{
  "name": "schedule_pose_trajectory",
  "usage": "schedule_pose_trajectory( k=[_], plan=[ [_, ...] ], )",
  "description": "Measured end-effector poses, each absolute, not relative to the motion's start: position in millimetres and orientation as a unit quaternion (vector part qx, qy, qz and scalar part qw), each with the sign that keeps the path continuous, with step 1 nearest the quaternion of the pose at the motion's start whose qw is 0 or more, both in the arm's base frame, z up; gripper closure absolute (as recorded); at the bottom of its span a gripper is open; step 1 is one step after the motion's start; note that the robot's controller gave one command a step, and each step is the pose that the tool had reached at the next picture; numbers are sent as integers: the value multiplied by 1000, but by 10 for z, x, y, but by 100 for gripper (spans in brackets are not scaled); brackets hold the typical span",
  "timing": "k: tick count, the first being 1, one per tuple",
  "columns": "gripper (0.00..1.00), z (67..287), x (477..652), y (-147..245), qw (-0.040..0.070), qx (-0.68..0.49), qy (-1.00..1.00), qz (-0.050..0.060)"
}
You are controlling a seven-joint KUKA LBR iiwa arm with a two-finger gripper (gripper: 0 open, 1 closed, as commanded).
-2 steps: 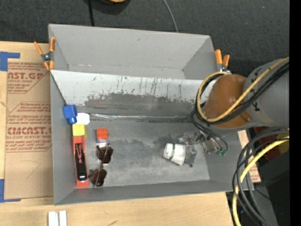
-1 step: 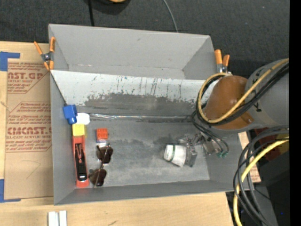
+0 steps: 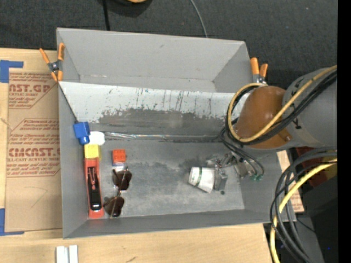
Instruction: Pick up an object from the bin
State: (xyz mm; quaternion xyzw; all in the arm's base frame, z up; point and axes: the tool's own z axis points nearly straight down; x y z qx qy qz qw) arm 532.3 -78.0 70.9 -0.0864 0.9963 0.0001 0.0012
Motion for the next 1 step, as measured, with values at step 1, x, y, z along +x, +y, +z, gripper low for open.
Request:
schedule_pose_trajectory(
  k=[1],
  plan=[
    [100,2666,5345,-889,1,-58,998,0]
  ],
)
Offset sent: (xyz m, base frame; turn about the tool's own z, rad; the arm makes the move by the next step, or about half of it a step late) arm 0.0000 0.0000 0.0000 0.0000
